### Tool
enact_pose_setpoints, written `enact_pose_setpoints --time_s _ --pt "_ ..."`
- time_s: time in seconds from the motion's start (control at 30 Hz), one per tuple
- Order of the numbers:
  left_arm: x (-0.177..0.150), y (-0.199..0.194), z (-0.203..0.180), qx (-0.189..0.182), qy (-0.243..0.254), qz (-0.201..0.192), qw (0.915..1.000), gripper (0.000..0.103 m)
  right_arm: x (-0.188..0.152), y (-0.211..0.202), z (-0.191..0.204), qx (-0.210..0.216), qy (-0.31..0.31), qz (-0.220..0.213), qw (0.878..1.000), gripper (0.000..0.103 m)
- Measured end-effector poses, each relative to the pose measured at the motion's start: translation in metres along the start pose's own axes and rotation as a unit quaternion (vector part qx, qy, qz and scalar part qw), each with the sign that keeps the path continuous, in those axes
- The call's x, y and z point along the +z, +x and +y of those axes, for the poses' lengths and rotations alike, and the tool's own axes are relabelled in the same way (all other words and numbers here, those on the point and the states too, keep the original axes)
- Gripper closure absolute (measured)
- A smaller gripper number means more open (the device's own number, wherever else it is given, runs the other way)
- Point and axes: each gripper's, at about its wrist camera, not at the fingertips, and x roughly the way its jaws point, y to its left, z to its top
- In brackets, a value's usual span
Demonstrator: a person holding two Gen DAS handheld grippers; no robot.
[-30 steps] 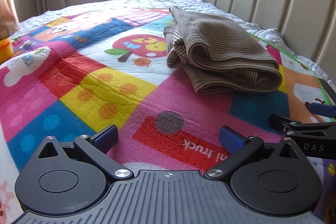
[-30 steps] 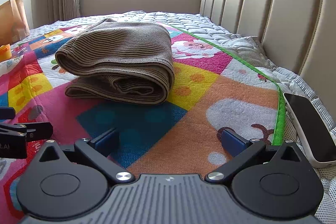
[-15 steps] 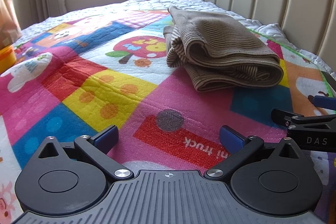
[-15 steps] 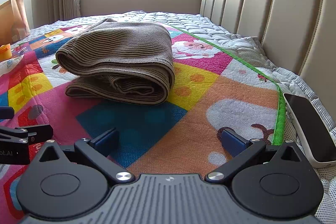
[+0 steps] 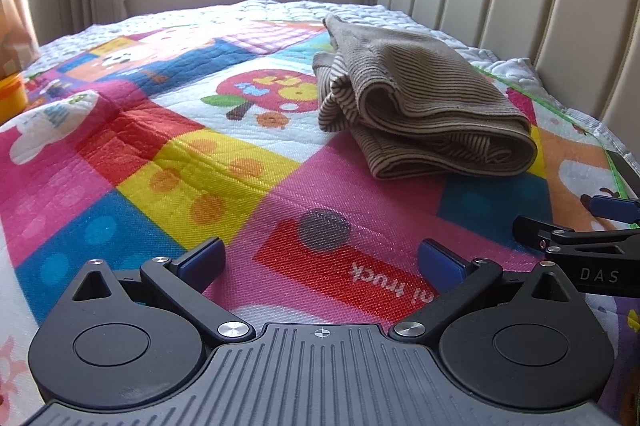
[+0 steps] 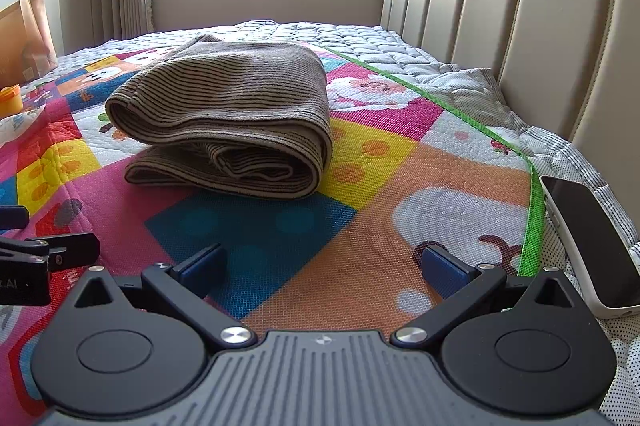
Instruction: Fold clothes
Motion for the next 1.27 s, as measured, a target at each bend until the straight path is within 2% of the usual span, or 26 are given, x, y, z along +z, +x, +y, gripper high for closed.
enact_pose_setpoints --time_s 1.0,1.13,1.27 --pt "-0.001 -0.002 0.001 -0.006 -0.002 -0.006 1.0000 0.000 0.000 0.000 -0.001 0.002 0.003 0.000 1.000 0.000" --pt "-0.001 -0.004 0.006 -0.017 -0.014 -0.013 0.9997 0.000 0.000 0.000 -0.001 0.004 0.004 0.000 1.000 0.000" --pt "0.000 -0.007 0.018 -0.044 -0.045 -0.019 0.9978 0.000 -0.001 0.000 -0.003 0.006 0.006 -0.001 1.000 0.000"
